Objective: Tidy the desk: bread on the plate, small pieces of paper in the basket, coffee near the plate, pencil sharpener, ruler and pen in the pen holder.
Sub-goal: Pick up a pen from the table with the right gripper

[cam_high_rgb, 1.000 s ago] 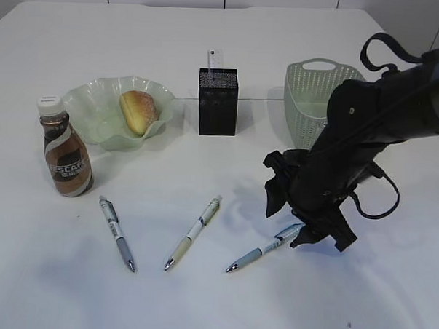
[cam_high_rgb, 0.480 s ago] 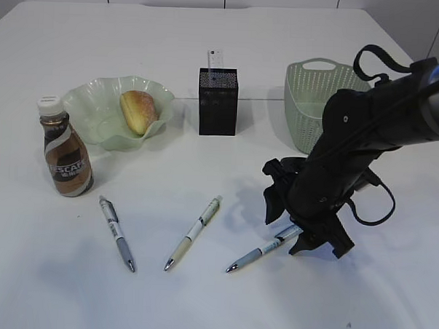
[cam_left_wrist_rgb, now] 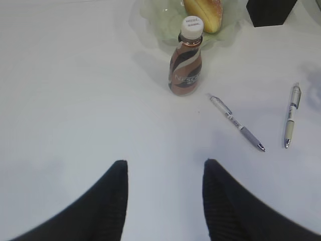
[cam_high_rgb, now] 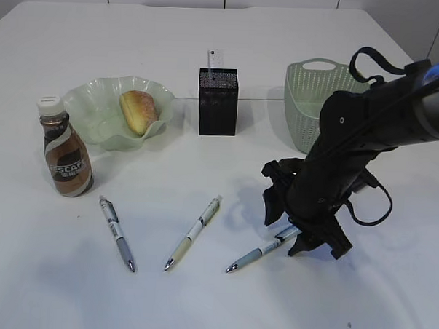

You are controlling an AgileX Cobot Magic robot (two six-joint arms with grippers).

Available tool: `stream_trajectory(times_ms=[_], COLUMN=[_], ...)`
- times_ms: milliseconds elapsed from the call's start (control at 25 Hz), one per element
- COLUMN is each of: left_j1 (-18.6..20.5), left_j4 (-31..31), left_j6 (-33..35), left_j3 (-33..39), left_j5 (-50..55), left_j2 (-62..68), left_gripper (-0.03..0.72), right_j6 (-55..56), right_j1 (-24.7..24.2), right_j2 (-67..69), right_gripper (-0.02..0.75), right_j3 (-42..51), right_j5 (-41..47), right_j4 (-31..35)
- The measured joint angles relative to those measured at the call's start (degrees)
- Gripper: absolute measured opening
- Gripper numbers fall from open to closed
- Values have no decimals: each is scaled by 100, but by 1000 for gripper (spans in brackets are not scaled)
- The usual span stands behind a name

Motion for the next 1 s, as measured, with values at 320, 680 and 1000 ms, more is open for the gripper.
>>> stream_trajectory(times_ms=[320, 680, 1000], left_j1=[0, 0, 0], left_j4=[0, 0, 0], left_j6=[0, 0, 0], left_j3=[0, 0, 0], left_j5=[23, 79, 79], left_j2=[0, 0, 0], left_gripper=[340, 340, 340], right_j6=[13, 270, 576], right_j1=[0, 0, 0], right_j2=[0, 9, 9], right_gripper=[482, 482, 482], right_j3=[-13, -192, -503], right_j5=[514, 754, 823], right_j4=[-88, -418, -795])
